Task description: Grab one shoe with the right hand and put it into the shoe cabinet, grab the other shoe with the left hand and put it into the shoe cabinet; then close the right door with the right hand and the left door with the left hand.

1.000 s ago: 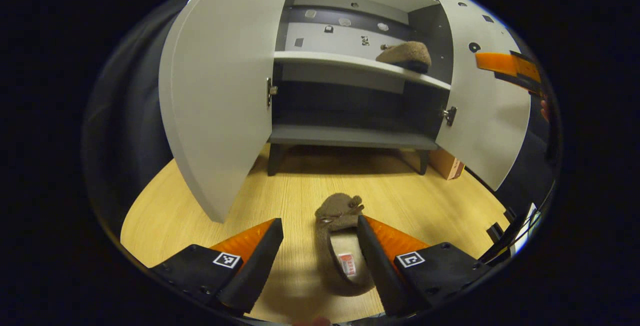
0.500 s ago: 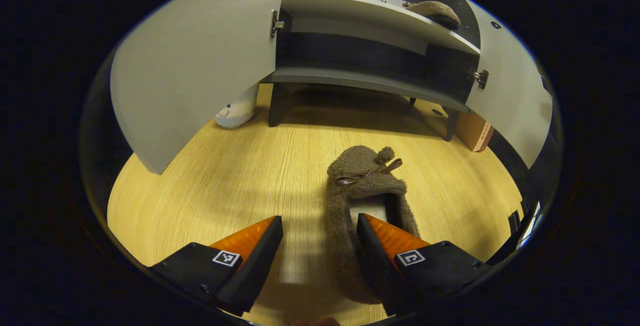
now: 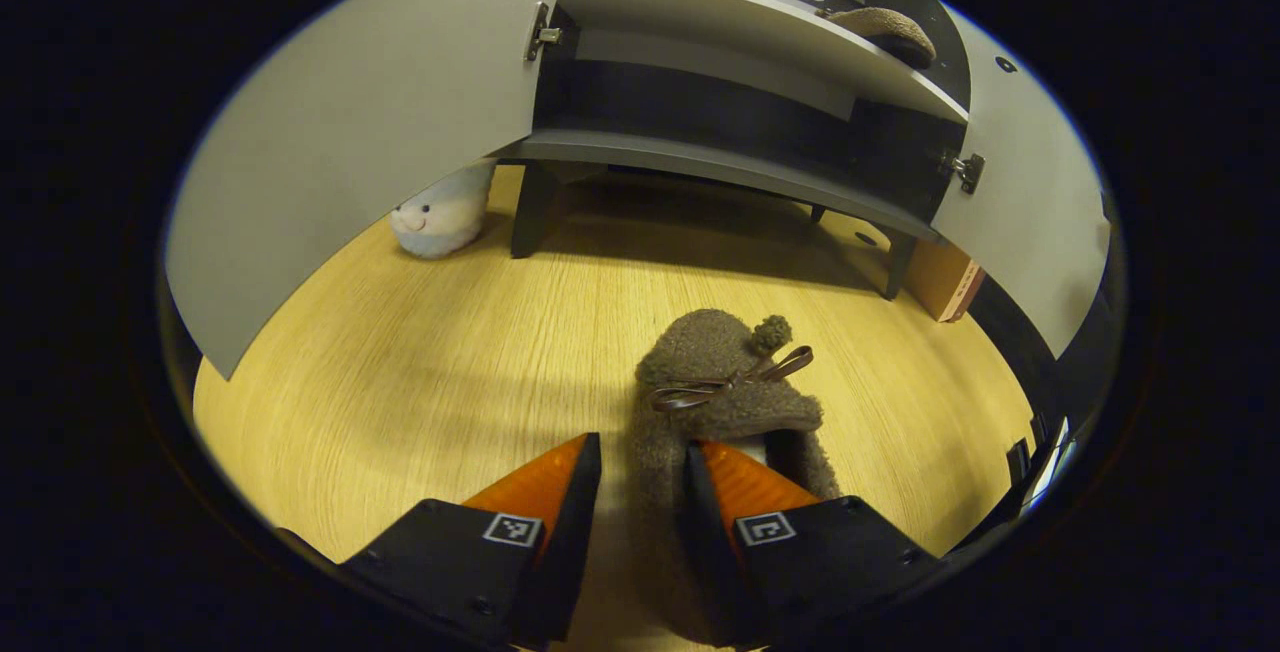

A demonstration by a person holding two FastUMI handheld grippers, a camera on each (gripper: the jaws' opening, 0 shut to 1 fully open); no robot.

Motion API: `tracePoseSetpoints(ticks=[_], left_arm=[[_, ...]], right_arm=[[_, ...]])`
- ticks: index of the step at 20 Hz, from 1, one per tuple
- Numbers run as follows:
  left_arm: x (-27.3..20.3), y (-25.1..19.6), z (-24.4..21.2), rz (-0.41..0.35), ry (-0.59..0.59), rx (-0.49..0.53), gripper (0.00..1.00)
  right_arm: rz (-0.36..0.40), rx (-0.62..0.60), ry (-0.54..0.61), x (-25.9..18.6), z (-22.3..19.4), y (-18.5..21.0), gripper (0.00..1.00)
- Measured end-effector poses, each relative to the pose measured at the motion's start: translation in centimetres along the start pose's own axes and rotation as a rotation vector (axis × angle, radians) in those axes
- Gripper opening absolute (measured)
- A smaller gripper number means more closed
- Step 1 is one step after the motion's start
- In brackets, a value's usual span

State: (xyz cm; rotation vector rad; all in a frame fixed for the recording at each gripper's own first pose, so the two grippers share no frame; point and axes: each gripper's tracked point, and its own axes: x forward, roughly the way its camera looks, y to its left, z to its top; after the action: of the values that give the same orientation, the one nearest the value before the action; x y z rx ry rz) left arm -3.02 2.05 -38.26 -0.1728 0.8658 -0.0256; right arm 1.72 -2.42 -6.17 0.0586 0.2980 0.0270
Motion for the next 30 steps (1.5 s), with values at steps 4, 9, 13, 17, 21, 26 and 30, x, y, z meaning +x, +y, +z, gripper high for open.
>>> tracePoseSetpoints(ticks=[4, 9, 13, 17, 21, 26, 30], left_arm=[[0.2, 0.1, 0.8, 0.03, -0.03, 0.024, 0.14], [-4.5, -1.1, 3.9, 0.032, -0.105, -0.009, 0.1], [-10.4, -2.3, 10.6, 0.056, -0.218, -0.07, 0.1], [-14.6, -3.9, 19.9, 0.049, -0.364, -0.061, 0.1], [-15.4, -6.5, 30.3, -0.028, -0.472, -0.089, 0.1], [-11.8, -8.6, 44.2, -0.021, -0.535, -0.067, 0.1], [-4.8, -7.6, 49.4, 0.002, -0.458, -0.117, 0.1]], right_arm=[[0.001, 0.003, 0.005, -0.2, -0.2, -0.1, 0.94], [0.002, 0.007, 0.008, -0.5, -0.1, -0.2, 0.94], [0.01, 0.008, -0.005, -0.9, 0.5, 0.4, 0.94], [0.015, 0.0, -0.019, -1.4, 1.1, 0.7, 0.94], [0.014, -0.001, -0.02, -2.2, 1.4, 0.8, 0.94], [-0.015, -0.003, -0.015, -3.2, 1.7, -0.1, 0.94], [-0.049, 0.01, -0.019, -4.1, 1.5, -0.6, 0.94]])
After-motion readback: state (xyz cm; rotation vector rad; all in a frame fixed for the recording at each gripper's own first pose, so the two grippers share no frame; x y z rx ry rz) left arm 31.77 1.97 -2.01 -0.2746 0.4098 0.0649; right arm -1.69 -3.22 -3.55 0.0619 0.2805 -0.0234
